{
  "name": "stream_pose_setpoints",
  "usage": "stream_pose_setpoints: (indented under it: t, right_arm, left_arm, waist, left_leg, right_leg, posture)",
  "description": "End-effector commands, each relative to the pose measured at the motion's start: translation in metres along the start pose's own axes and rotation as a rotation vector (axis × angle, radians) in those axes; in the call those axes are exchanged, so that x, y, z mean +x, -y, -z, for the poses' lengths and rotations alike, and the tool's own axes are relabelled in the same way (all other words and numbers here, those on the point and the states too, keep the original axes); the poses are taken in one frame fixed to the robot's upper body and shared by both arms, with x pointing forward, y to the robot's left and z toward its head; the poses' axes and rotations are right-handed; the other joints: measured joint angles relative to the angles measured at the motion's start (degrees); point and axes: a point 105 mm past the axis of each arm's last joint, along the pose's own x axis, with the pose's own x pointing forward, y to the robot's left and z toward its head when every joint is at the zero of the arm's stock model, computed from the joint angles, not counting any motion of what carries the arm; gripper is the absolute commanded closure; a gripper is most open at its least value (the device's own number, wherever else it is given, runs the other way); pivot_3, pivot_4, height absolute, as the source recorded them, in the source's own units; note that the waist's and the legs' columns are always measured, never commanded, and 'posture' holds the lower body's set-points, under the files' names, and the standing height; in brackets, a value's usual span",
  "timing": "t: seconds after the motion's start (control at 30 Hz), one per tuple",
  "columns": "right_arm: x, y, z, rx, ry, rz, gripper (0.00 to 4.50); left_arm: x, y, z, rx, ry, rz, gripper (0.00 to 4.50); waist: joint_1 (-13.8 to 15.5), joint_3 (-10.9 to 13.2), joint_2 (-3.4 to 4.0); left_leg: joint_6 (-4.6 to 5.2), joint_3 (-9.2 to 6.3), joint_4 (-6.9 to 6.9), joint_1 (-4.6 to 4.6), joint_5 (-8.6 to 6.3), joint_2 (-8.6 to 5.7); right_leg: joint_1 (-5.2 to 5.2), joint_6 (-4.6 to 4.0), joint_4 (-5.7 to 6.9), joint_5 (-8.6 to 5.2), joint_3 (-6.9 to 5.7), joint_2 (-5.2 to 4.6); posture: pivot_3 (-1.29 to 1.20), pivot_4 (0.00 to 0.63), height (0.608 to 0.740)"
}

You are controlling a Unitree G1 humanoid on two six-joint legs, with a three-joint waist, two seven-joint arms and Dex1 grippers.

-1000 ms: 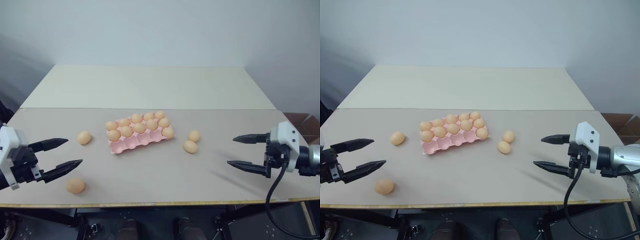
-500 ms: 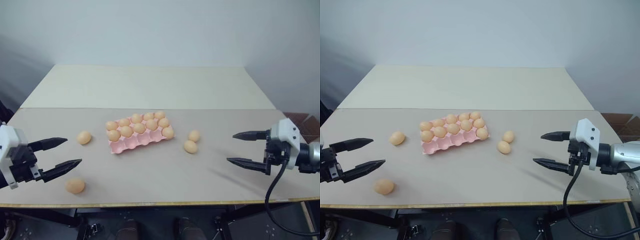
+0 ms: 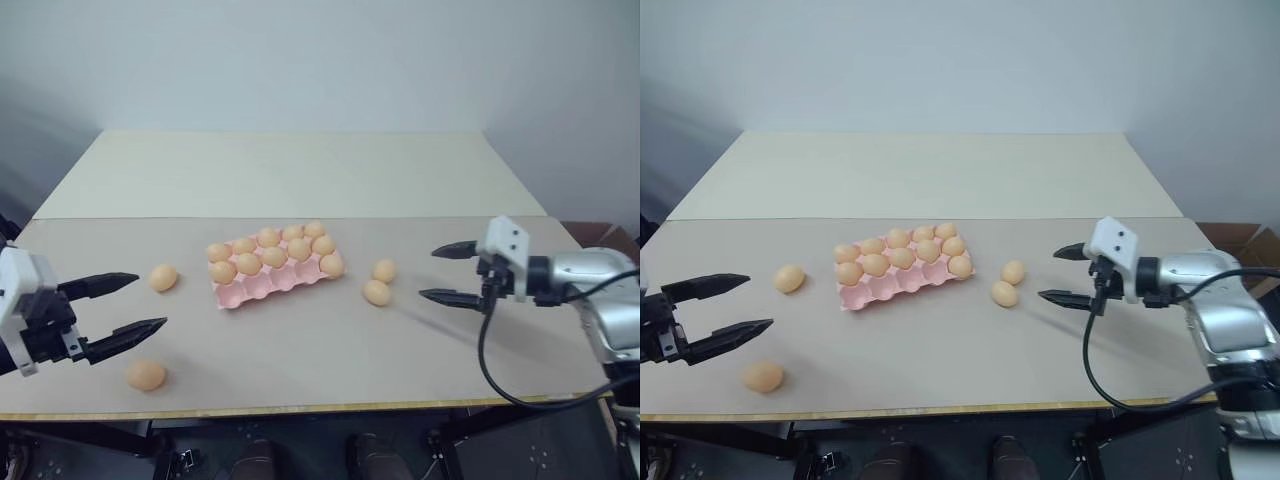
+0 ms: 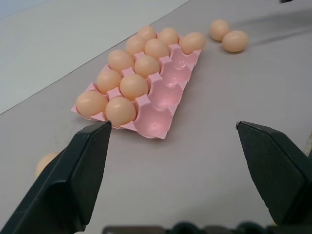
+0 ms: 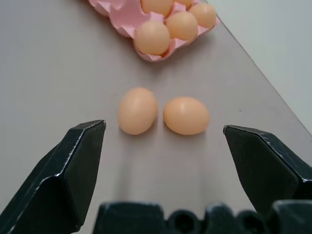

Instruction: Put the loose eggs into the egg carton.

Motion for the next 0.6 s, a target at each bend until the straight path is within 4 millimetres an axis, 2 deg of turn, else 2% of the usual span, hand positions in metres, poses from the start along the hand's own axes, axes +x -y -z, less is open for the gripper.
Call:
stream_pose_setpoints:
  t: [0.03, 0.27, 0.4, 0.6]
  right_arm:
    - [0.018, 0.017, -0.005, -0.065, -0.017, 0.019, 0.00]
    - [0.056, 0.027, -0.006, -0.099, -0.030, -0.006, 0.00]
    - [0.066, 0.032, 0.000, -0.095, -0.059, 0.010, 0.00]
    - [0.071, 0.037, 0.003, -0.079, -0.070, 0.019, 0.00]
  left_arm:
    - [0.001, -0.001, -0.007, 0.037, 0.015, 0.007, 0.04]
    - [0.003, 0.001, -0.007, 0.040, 0.019, 0.008, 0.04]
    - [0.001, 0.003, -0.006, 0.038, 0.014, 0.000, 0.04]
    - [-0.001, 0.004, -0.006, 0.037, 0.011, -0.010, 0.04]
  waist:
    - [-0.2, 0.0, 0.00]
    - [-0.2, 0.0, 0.00]
    - [-0.2, 0.0, 0.01]
    - [-0.3, 0.0, 0.01]
  left_leg:
    - [0.00, 0.00, 0.00, 0.02, 0.00, 0.00]
    - [0.00, -0.02, 0.00, 0.04, 0.00, 0.03]
    - [0.00, -0.02, 0.00, 0.03, 0.00, 0.02]
    - [0.00, -0.02, 0.00, 0.04, 0.00, 0.03]
  right_leg:
    - [0.03, 0.00, 0.00, 0.01, 0.00, 0.00]
    - [0.02, 0.07, 0.07, 0.09, -0.01, 0.05]
    - [0.03, 0.09, 0.06, 0.11, -0.01, 0.03]
    - [0.02, 0.07, 0.09, 0.11, -0.01, 0.04]
  posture:
    - [0.00, 0.150, 0.740]
    - [0.00, 0.150, 0.740]
    - [0.00, 0.150, 0.740]
    - [0.00, 0.150, 0.740]
